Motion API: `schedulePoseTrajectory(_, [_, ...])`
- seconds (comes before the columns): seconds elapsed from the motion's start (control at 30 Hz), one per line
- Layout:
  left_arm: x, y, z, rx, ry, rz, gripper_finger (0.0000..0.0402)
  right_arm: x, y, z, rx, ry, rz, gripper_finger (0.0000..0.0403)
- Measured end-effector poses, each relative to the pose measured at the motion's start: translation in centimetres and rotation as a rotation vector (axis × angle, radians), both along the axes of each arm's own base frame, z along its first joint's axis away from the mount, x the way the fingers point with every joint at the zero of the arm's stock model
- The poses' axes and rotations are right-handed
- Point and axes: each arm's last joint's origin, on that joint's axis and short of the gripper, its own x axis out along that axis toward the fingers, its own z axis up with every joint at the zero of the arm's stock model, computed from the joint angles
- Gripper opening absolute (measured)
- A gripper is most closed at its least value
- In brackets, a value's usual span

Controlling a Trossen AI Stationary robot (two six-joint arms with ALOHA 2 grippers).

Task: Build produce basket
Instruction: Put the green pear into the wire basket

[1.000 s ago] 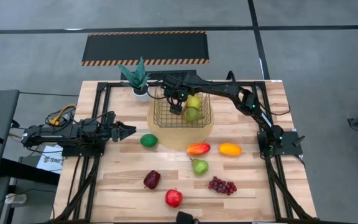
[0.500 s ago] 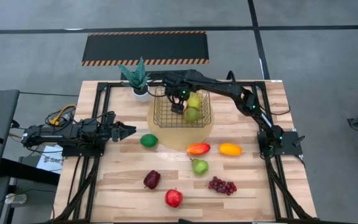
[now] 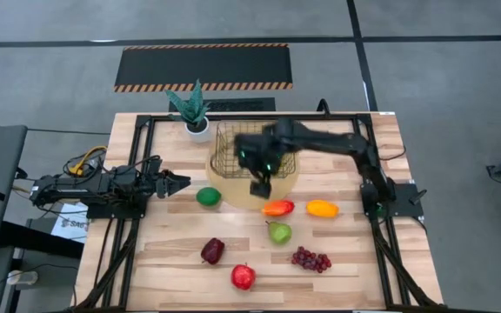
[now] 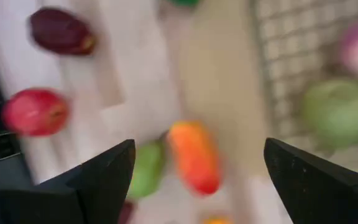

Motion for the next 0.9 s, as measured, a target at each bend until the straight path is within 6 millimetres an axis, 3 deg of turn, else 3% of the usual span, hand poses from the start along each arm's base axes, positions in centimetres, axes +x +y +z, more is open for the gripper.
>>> schedulePoseTrajectory(0.2, [0.0, 0.0, 0.0, -0.004, 0.000, 0.000, 0.0341, -1.3, 8.5, 0.4, -0.036, 0.037, -0.049, 0.0372])
schedulePoseTrajectory(0.37, [0.0, 0.0, 0.0, -0.004, 0.000, 0.000, 0.0341, -1.7, 13.4, -1.1, -0.071, 0.072, -0.156, 0.0372])
schedulePoseTrajectory(0.6, [0.0, 0.0, -0.2, -0.007, 0.024, 0.000, 0.0341, -3.4, 15.7, -4.0, -0.174, 0.153, -0.302, 0.0372])
schedulePoseTrajectory(0.8, [0.0, 0.0, -0.2, -0.007, 0.027, -0.001, 0.0341, -4.1, 16.2, -7.4, -0.217, 0.270, -0.300, 0.0372])
schedulePoseTrajectory(0.9, [0.0, 0.0, -0.2, -0.007, 0.027, -0.001, 0.0341, -3.9, 15.9, -8.0, -0.202, 0.258, -0.296, 0.0370])
